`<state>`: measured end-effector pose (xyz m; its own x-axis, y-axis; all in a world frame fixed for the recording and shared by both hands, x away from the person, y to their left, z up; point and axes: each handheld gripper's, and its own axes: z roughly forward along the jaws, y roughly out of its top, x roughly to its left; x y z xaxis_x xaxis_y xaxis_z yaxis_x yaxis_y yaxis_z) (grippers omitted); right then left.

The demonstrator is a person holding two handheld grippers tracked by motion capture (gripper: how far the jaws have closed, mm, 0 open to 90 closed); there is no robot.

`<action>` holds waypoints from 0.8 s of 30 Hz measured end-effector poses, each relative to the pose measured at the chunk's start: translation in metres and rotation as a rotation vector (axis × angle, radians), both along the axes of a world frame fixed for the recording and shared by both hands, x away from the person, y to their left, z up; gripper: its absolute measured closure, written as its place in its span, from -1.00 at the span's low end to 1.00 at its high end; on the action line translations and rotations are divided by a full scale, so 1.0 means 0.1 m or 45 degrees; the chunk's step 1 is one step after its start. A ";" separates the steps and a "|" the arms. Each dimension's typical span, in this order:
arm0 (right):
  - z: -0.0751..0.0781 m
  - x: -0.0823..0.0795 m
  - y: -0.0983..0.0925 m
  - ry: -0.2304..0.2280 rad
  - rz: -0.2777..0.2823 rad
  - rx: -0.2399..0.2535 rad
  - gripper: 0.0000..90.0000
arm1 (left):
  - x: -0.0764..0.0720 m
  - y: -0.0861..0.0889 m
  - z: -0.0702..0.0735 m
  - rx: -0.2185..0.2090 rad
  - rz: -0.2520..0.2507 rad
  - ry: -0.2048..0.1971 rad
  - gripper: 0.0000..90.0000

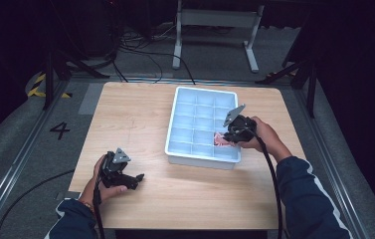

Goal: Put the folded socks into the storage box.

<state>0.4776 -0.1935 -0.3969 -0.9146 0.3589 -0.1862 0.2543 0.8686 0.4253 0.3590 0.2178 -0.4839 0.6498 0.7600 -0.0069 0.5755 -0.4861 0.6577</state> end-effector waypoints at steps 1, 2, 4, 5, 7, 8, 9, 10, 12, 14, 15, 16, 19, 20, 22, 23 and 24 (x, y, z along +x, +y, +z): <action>-0.01 0.00 0.02 0.003 0.002 -0.019 0.88 | 0.00 0.00 0.00 0.000 0.000 0.000 -0.99; -0.02 -0.01 0.03 0.004 0.006 -0.036 0.88 | 0.00 0.00 0.00 0.000 0.000 0.000 -0.99; -0.06 -0.01 0.07 0.006 0.012 -0.084 0.89 | 0.00 0.00 0.00 -0.001 0.000 0.000 -0.99; -0.06 0.00 0.08 0.011 0.023 -0.097 0.89 | 0.00 0.00 0.00 0.000 -0.001 -0.002 -0.99; -0.08 -0.01 0.09 0.017 0.024 -0.108 0.89 | 0.00 0.00 0.00 0.000 0.000 -0.001 -0.99; -0.09 -0.01 0.10 0.013 0.025 -0.117 0.89 | 0.00 0.00 0.00 -0.001 0.001 -0.002 -0.99; -0.10 -0.01 0.12 0.016 0.029 -0.130 0.89 | 0.00 0.00 0.00 -0.001 -0.001 -0.003 -0.99; -0.11 -0.01 0.12 0.014 0.031 -0.137 0.89 | 0.00 0.00 0.00 0.000 0.000 -0.001 -0.99; -0.10 -0.02 0.12 0.004 0.031 -0.133 0.88 | 0.00 0.00 0.00 0.001 -0.002 -0.004 -0.99; -0.07 -0.02 0.09 -0.001 0.020 -0.094 0.84 | 0.00 0.00 0.00 0.000 0.000 0.000 -0.99; -0.05 -0.02 0.07 -0.003 0.011 -0.069 0.83 | 0.00 0.00 0.00 0.000 0.000 0.000 -0.99; -0.04 -0.03 0.05 0.000 0.002 -0.049 0.80 | 0.00 0.00 0.00 0.005 -0.003 -0.010 -0.99; 0.00 -0.03 0.02 -0.006 -0.003 -0.022 0.73 | 0.00 0.00 0.00 0.000 0.000 0.000 -0.99; 0.04 -0.05 -0.02 -0.023 -0.023 0.008 0.62 | 0.00 0.00 0.00 0.000 0.000 0.000 -0.99; 0.08 -0.07 -0.05 -0.027 -0.027 0.037 0.59 | 0.00 0.00 0.00 0.000 0.000 0.000 -0.99; 0.08 -0.07 -0.05 -0.027 -0.027 0.037 0.59 | 0.00 0.00 0.00 0.000 0.000 0.000 -0.99; 0.11 -0.08 -0.07 -0.031 -0.028 0.053 0.55 | 0.00 0.00 0.00 0.000 0.000 0.000 -0.99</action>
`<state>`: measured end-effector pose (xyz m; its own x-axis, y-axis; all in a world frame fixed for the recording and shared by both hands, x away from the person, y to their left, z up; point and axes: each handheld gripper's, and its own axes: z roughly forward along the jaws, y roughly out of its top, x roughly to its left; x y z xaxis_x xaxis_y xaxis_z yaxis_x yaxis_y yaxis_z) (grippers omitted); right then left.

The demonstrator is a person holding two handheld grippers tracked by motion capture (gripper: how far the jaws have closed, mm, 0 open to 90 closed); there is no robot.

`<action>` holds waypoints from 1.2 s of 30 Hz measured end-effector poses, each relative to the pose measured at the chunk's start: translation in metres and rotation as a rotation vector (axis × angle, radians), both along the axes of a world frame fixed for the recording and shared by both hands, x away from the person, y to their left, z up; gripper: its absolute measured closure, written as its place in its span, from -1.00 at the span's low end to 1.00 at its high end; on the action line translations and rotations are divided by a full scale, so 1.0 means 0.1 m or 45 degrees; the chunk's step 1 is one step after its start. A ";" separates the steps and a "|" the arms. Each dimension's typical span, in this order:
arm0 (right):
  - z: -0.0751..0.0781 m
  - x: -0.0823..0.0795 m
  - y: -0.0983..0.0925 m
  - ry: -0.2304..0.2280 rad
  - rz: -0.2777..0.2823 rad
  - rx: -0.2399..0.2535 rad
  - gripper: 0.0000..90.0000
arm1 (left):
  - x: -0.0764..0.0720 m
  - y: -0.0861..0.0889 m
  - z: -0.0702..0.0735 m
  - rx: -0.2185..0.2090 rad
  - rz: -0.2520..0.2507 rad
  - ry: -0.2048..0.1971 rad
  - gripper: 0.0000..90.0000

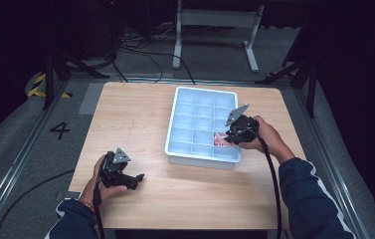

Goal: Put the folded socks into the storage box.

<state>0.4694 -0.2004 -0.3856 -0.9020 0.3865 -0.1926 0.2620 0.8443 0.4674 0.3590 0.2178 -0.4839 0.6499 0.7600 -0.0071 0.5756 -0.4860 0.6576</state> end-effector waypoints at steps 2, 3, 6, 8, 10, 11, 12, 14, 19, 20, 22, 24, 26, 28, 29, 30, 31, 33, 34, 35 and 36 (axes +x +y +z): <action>0.05 -0.03 -0.03 -0.019 -0.004 0.017 0.52 | 0.00 0.00 0.00 0.000 0.000 0.000 -0.99; 0.07 -0.05 -0.05 -0.025 -0.005 0.031 0.50 | 0.00 0.00 0.00 0.000 0.000 0.000 -0.99; 0.13 -0.08 -0.08 -0.043 -0.016 0.055 0.48 | 0.00 0.00 0.00 0.000 0.005 0.004 -0.99; 0.16 -0.12 -0.12 -0.057 -0.026 0.074 0.46 | 0.00 0.00 0.00 0.002 0.004 0.004 -0.99; 0.18 -0.14 -0.14 -0.064 -0.031 0.088 0.43 | 0.00 0.00 0.00 0.008 -0.001 -0.001 -0.99; 0.19 -0.15 -0.15 -0.069 -0.037 0.093 0.42 | 0.00 0.00 0.00 0.007 -0.001 -0.001 -0.99; 0.20 -0.17 -0.16 -0.069 -0.037 0.094 0.40 | 0.00 0.00 0.00 0.008 -0.001 -0.002 -0.99; 0.20 -0.20 -0.18 -0.077 -0.042 0.098 0.39 | 0.00 0.00 0.00 0.002 0.004 0.004 -0.99; 0.24 -0.25 -0.25 -0.098 -0.067 0.121 0.32 | 0.00 0.00 0.00 0.003 0.003 0.002 -0.99; 0.24 -0.26 -0.26 -0.093 -0.068 0.130 0.31 | 0.00 0.00 0.00 0.003 0.003 0.002 -0.99; 0.23 -0.28 -0.28 -0.102 -0.076 0.126 0.27 | 0.00 0.00 0.00 0.008 -0.001 -0.002 -0.99; 0.23 -0.29 -0.29 -0.104 -0.078 0.125 0.26 | 0.00 0.00 0.00 0.002 0.004 0.004 -0.99; 0.23 -0.32 -0.32 -0.113 -0.090 0.128 0.22 | 0.00 0.00 0.00 0.008 -0.001 -0.002 -0.99; 0.23 -0.33 -0.33 -0.112 -0.097 0.137 0.20 | 0.00 0.00 0.00 0.002 0.004 0.004 -0.99; 0.23 -0.34 -0.35 -0.124 -0.104 0.140 0.19 | 0.00 0.00 0.00 0.003 0.003 0.001 -0.99; 0.22 -0.35 -0.37 -0.123 -0.108 0.141 0.18 | 0.00 0.00 0.00 0.002 0.004 0.004 -0.99; 0.22 -0.36 -0.39 -0.126 -0.113 0.140 0.15 | 0.00 0.00 0.00 0.008 -0.001 -0.002 -0.99; 0.21 -0.37 -0.42 -0.129 -0.120 0.145 0.13 | 0.00 0.00 0.00 0.008 -0.001 -0.002 -0.99; 0.20 -0.38 -0.43 -0.131 -0.123 0.144 0.12 | 0.00 0.00 0.00 0.008 -0.001 -0.002 -0.99; 0.20 -0.40 -0.46 -0.130 -0.131 0.144 0.11 | 0.00 0.00 0.00 0.008 -0.001 -0.002 -0.99; 0.20 -0.41 -0.48 -0.128 -0.139 0.151 0.09 | 0.00 0.00 0.00 0.008 -0.001 -0.002 -0.99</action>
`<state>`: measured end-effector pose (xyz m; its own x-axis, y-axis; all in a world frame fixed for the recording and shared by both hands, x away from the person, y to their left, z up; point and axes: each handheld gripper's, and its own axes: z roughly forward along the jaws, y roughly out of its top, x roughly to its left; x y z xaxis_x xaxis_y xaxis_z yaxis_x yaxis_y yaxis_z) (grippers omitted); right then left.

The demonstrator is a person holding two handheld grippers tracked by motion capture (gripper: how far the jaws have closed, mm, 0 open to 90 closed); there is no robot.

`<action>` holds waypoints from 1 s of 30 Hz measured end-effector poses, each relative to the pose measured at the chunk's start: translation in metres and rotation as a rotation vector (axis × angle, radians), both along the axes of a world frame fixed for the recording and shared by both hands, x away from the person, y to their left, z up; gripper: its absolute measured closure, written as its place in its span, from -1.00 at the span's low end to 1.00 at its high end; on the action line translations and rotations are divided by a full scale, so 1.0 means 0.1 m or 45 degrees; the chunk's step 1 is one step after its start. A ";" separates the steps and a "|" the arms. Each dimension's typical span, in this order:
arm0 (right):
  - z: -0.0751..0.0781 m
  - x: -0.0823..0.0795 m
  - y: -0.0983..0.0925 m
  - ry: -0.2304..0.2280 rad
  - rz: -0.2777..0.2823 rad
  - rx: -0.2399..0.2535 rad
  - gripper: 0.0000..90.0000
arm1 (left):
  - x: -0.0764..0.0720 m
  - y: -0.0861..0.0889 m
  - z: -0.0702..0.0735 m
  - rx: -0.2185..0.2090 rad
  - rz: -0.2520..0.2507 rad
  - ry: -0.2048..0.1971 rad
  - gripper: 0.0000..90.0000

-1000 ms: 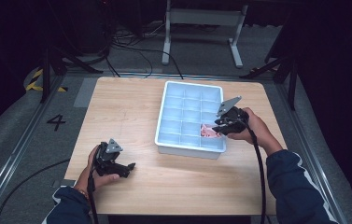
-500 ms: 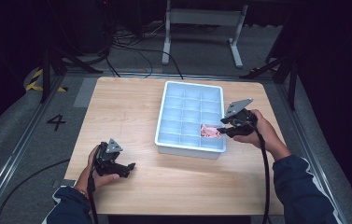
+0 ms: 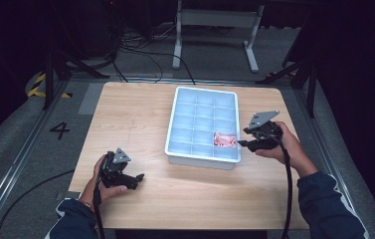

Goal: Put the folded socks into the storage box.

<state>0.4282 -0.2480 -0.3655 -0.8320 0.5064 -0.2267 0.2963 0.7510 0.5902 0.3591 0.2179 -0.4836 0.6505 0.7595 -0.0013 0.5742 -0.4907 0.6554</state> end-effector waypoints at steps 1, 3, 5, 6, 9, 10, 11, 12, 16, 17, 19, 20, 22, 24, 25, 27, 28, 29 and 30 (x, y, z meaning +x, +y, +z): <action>0.00 -0.01 -0.01 -0.002 -0.002 -0.003 0.09 | 0.00 0.00 0.00 -0.006 0.005 0.005 -0.99; 0.00 -0.03 -0.05 -0.010 -0.014 -0.005 0.05 | 0.00 0.00 0.00 -0.007 0.005 0.003 -0.99; 0.00 -0.06 -0.09 -0.007 -0.023 0.005 0.04 | 0.00 0.00 0.00 -0.006 0.005 0.006 -0.99; -0.01 -0.07 -0.11 -0.014 -0.029 0.005 0.02 | 0.00 0.00 0.00 -0.006 0.005 0.006 -0.99; -0.02 -0.10 -0.16 -0.012 -0.048 0.005 -0.03 | 0.00 0.00 0.00 -0.007 0.005 0.006 -0.99; -0.03 -0.11 -0.18 -0.015 -0.052 0.004 -0.03 | 0.00 0.00 0.00 -0.007 0.005 0.006 -0.99; -0.04 -0.12 -0.20 -0.013 -0.054 0.014 -0.04 | 0.00 0.00 0.00 -0.005 0.003 0.004 -0.99; -0.04 -0.13 -0.21 -0.010 -0.060 0.021 -0.04 | 0.00 0.00 0.00 -0.006 0.004 0.004 -0.99; -0.07 -0.18 -0.28 -0.020 -0.076 0.019 -0.10 | 0.00 -0.01 0.00 -0.009 0.008 0.005 -0.99; -0.07 -0.18 -0.28 -0.020 -0.076 0.019 -0.10 | 0.00 -0.01 0.00 -0.009 0.008 0.005 -0.99; -0.08 -0.20 -0.31 -0.018 -0.082 0.027 -0.11 | 0.00 0.00 0.00 -0.005 0.005 0.003 -0.99; -0.11 -0.22 -0.34 -0.018 -0.087 0.027 -0.13 | 0.00 0.00 0.00 -0.007 0.007 0.003 -0.99; -0.13 -0.24 -0.36 -0.014 -0.090 0.028 -0.14 | 0.00 0.00 0.00 -0.005 0.005 0.003 -0.99; -0.14 -0.25 -0.37 -0.014 -0.096 0.025 -0.14 | 0.00 0.00 0.00 -0.006 0.006 0.005 -0.99; -0.15 -0.26 -0.38 -0.017 -0.095 0.026 -0.14 | 0.00 0.00 0.00 -0.002 0.003 -0.001 -0.99; -0.17 -0.29 -0.41 -0.018 -0.101 0.032 -0.15 | 0.00 0.00 0.00 -0.006 0.005 0.004 -0.99; -0.18 -0.29 -0.42 -0.020 -0.101 0.033 -0.15 | 0.00 0.00 0.00 0.001 0.003 -0.005 -0.99; -0.19 -0.30 -0.43 -0.021 -0.100 0.032 -0.15 | 0.00 0.00 0.00 -0.006 0.005 0.003 -0.99; -0.20 -0.31 -0.43 -0.020 -0.104 0.031 -0.15 | 0.00 0.00 0.00 -0.005 0.005 0.003 -0.99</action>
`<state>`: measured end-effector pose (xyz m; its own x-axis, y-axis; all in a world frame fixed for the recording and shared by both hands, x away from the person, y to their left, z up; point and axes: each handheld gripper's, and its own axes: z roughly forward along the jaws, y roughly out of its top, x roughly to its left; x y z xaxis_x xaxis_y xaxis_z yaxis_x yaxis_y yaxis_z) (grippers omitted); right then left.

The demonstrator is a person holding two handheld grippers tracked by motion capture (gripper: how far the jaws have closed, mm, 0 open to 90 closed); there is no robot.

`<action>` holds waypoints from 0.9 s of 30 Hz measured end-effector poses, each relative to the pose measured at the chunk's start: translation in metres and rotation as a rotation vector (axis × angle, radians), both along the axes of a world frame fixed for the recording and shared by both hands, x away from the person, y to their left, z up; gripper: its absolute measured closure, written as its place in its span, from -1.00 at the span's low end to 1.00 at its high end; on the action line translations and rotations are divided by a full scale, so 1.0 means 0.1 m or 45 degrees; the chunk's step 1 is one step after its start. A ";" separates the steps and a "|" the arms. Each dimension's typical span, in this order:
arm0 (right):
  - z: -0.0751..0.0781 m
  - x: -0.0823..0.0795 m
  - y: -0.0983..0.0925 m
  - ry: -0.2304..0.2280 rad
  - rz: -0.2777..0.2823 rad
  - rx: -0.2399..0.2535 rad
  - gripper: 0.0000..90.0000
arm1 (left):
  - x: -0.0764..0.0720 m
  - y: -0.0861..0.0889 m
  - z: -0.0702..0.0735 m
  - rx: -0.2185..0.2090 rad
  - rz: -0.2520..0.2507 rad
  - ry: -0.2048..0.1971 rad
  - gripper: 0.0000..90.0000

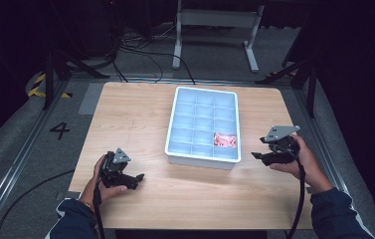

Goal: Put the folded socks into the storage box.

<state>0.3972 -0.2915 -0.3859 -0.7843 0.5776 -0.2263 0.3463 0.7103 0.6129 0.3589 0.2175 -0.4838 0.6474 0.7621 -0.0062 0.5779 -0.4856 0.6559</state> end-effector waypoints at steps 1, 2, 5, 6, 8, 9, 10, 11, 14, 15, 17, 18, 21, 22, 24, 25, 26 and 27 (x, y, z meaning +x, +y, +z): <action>-0.01 -0.01 -0.01 0.001 -0.004 0.003 -0.15 | 0.00 0.00 0.00 0.004 0.000 -0.009 -0.99; -0.03 -0.02 -0.02 0.005 -0.007 0.002 -0.16 | 0.00 0.00 0.00 0.000 0.000 0.000 -0.99; -0.08 -0.05 -0.06 0.013 -0.014 -0.001 -0.16 | 0.00 0.00 0.00 0.004 -0.003 -0.003 -0.99; -0.09 -0.06 -0.07 0.015 -0.015 0.004 -0.16 | 0.00 0.00 0.00 -0.001 0.000 0.000 -0.99; -0.12 -0.09 -0.10 0.017 -0.022 0.005 -0.16 | 0.00 0.00 0.00 -0.001 0.002 0.002 -0.99; -0.13 -0.09 -0.11 0.021 -0.024 0.003 -0.16 | 0.00 0.00 0.00 -0.001 0.002 0.003 -0.99; -0.14 -0.10 -0.12 0.019 -0.026 0.008 -0.16 | 0.00 0.00 0.00 0.004 0.000 -0.005 -0.99; -0.16 -0.11 -0.13 0.023 -0.030 0.005 -0.16 | 0.00 0.00 0.00 0.005 -0.002 -0.003 -0.99; -0.19 -0.14 -0.18 0.023 -0.042 0.007 -0.17 | 0.00 0.00 0.00 0.006 -0.003 -0.003 -0.99; -0.20 -0.16 -0.20 0.023 -0.042 0.012 -0.17 | 0.00 0.00 0.00 0.005 -0.003 -0.003 -0.99; -0.22 -0.17 -0.22 0.021 -0.052 0.013 -0.17 | 0.00 0.00 0.00 0.005 -0.003 -0.003 -0.99; -0.23 -0.19 -0.23 0.029 -0.061 0.013 -0.17 | 0.00 0.00 0.00 0.005 -0.003 -0.003 -0.99; -0.27 -0.21 -0.27 0.023 -0.067 0.006 -0.17 | 0.00 0.00 0.00 0.006 -0.002 -0.003 -0.99; -0.27 -0.21 -0.27 0.023 -0.067 0.006 -0.17 | 0.00 0.00 0.00 0.006 -0.002 -0.003 -0.99; -0.31 -0.25 -0.31 0.020 -0.073 0.008 -0.18 | 0.01 0.01 0.00 0.013 -0.006 -0.013 -0.99; -0.31 -0.25 -0.31 0.020 -0.073 0.008 -0.18 | 0.01 0.01 0.00 0.013 -0.006 -0.013 -0.99; -0.32 -0.26 -0.32 0.018 -0.078 0.011 -0.18 | 0.01 0.01 0.00 0.013 -0.006 -0.013 -0.99; -0.35 -0.29 -0.36 0.020 -0.088 0.023 -0.18 | 0.00 0.00 0.00 0.007 -0.003 -0.005 -0.99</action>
<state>0.3682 -0.3273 -0.4206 -0.7456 0.6347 -0.2031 0.4040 0.6729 0.6197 0.3592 0.2178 -0.4836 0.6494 0.7604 0.0006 0.5740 -0.4907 0.6555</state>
